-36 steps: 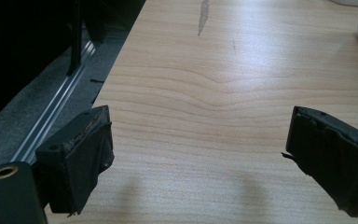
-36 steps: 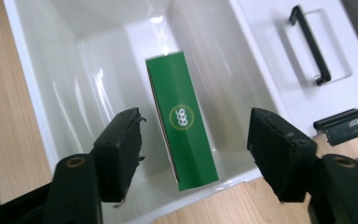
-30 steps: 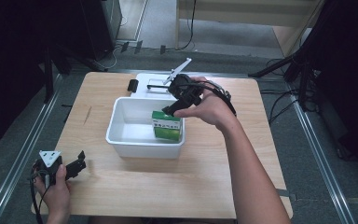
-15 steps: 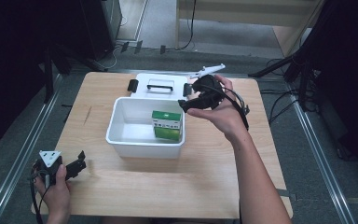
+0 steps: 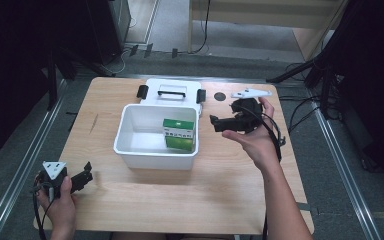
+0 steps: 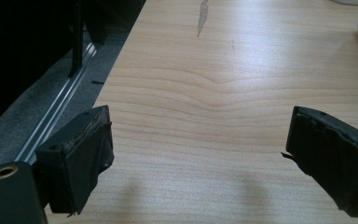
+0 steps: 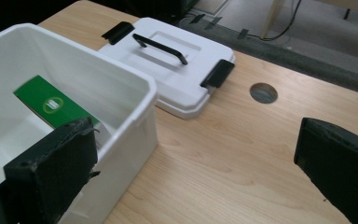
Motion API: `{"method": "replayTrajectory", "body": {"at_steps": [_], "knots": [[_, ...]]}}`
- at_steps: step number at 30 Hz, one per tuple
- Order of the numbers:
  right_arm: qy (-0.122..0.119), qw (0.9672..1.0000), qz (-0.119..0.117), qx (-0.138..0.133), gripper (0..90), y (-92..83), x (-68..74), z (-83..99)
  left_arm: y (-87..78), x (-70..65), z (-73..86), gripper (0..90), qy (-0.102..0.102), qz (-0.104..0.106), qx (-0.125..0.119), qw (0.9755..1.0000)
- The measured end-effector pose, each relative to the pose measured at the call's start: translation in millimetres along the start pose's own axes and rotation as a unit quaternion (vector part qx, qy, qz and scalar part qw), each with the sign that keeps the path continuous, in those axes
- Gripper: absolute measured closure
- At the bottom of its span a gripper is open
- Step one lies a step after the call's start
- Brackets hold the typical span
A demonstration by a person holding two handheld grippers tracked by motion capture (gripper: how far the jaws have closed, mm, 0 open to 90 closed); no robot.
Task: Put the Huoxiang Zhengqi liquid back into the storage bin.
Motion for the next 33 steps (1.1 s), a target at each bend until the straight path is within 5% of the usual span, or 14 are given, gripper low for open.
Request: {"method": "replayTrajectory", "body": {"at_steps": [6, 33], "knots": [[0.022, 0.9993, 0.031, -0.004, 0.0, -10.5, -3.0, 37.5, 0.0, -0.2, 0.1, 7.7, 0.000, -0.001, 0.000, 1.0000], [0.115, 0.9901, 0.079, -0.014, 2.4, -44.1, -21.8, 184.3, -0.6, -1.5, 0.6, 7.7, 0.007, -0.005, -0.003, 1.0000]]}}
Point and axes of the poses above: each handheld gripper's, and its own axes: y roughly forward along the jaws, z roughly out of its underside, x roughly to its left, the point moved 2 cm from there along y, roughly forward along the jaws, and after that the axes turned 14 degrees about -y, right-handed, at the moved point
